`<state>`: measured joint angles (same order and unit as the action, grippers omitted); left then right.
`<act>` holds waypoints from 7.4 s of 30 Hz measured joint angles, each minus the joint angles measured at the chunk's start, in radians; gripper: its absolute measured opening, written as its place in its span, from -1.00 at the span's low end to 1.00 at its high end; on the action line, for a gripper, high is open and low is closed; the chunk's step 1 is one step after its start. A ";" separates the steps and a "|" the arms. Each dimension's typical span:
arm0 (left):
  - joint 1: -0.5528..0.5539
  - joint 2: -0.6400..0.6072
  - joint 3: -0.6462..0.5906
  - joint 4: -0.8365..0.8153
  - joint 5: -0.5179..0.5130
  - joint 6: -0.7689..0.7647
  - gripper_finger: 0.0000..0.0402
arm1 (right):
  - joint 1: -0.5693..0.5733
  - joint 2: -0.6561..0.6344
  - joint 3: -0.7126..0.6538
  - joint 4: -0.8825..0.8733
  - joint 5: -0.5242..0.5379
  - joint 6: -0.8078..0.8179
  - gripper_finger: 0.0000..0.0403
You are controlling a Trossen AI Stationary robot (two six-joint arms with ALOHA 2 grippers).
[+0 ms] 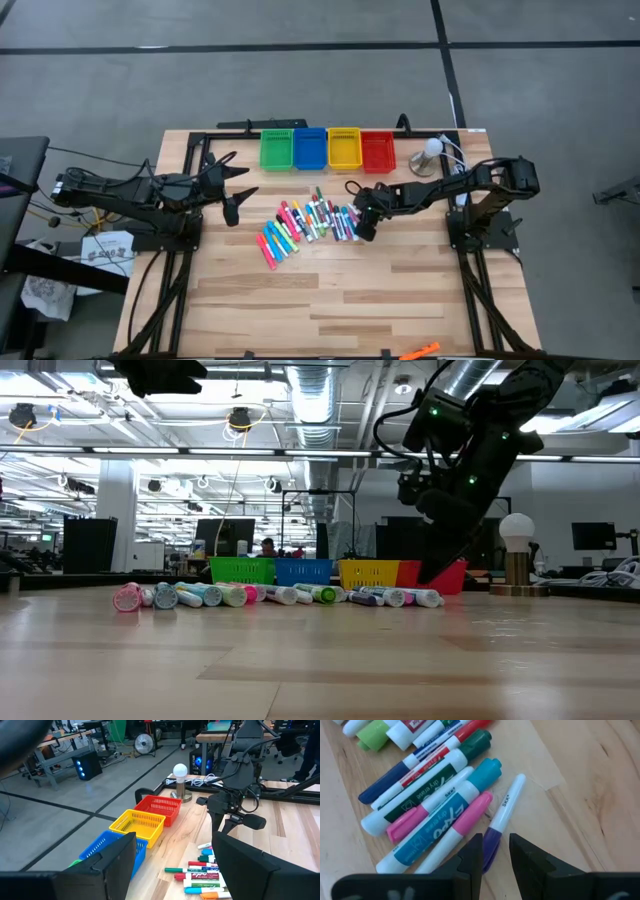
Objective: Pick & Place Markers
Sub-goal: Put the purple mini marker into the red basket, then put the right pink mini marker into the red basket
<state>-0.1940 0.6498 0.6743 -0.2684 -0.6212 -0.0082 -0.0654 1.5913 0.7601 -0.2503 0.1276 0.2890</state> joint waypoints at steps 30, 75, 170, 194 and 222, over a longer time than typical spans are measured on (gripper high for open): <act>0.000 0.000 0.000 0.000 0.000 0.000 0.29 | 0.000 0.000 0.000 0.006 0.003 -0.001 -0.34; -0.001 0.000 0.000 0.000 0.000 -0.006 0.29 | -0.028 0.101 0.004 -0.002 0.002 -0.017 -0.76; 0.070 0.134 0.000 0.062 0.225 -0.200 0.29 | -0.105 -0.166 0.119 0.041 -0.045 0.122 -0.38; 0.156 0.076 0.000 0.022 0.278 -0.023 0.29 | 0.187 -0.152 0.113 -0.143 0.243 0.501 -0.45; 0.156 0.122 0.000 0.022 0.274 -0.056 0.29 | 0.193 0.086 0.088 -0.067 0.237 0.489 -0.45</act>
<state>-0.0384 0.7719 0.6743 -0.2466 -0.3470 -0.0639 0.1272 1.6774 0.8484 -0.3168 0.3645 0.7784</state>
